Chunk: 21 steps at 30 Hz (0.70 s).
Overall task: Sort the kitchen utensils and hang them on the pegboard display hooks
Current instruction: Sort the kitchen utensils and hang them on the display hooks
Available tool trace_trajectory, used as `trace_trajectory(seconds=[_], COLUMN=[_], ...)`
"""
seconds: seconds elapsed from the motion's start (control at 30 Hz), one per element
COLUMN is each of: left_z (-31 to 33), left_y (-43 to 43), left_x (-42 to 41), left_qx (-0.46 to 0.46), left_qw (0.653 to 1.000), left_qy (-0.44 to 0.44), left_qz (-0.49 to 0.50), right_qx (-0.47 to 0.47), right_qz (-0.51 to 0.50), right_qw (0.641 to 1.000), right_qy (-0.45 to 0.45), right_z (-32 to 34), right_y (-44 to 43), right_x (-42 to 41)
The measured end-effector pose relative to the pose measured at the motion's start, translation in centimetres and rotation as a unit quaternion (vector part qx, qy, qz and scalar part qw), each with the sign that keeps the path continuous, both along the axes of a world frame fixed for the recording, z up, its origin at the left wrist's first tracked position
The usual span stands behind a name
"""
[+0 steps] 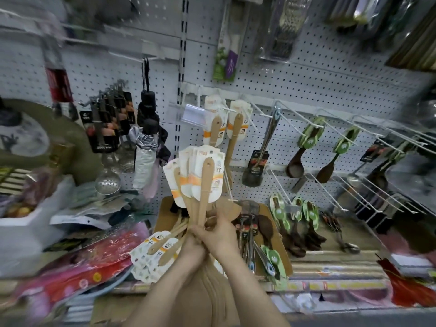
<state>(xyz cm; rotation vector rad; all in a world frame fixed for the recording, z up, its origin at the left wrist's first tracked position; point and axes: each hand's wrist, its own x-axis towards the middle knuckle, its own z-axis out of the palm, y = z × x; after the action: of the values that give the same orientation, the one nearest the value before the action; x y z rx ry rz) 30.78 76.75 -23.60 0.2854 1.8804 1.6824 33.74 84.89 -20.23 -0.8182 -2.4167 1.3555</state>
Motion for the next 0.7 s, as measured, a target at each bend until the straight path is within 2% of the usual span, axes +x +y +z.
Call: trace_trajectory(seconds=[0.1, 0.2, 0.33, 0.5, 0.63, 0.7], left_z=[0.5, 0.6, 0.3, 0.7, 0.5, 0.6], left_y=[-0.4, -1.3, -1.9, -2.2, -2.6, -2.5], left_x=[1.0, 1.2, 1.0, 1.4, 1.4, 1.4], left_qx=[0.029, 0.128, 0.193, 0.205, 0.172, 0.155], left_qw=[1.0, 0.989, 0.976, 0.976, 0.982, 0.985], left_qy=[0.001, -0.079, -0.098, -0.072, -0.076, -0.073], left_qz=[0.005, -0.004, -0.01, -0.008, -0.017, -0.011], right_qx=[-0.044, -0.176, -0.273, -0.326, -0.416, -0.413], right_qz=[0.003, 0.013, 0.026, 0.022, -0.022, -0.057], right_qw=[0.999, 0.983, 0.958, 0.938, 0.893, 0.89], right_qy=[0.025, 0.056, 0.087, 0.115, 0.173, 0.184], right_z=[-0.1, -0.3, 0.0, 0.2, 1.0, 1.7], right_y=[-0.1, 0.5, 0.1, 0.5, 1.6, 2.2], right_x=[0.0, 0.7, 1.3, 1.5, 0.8, 0.4])
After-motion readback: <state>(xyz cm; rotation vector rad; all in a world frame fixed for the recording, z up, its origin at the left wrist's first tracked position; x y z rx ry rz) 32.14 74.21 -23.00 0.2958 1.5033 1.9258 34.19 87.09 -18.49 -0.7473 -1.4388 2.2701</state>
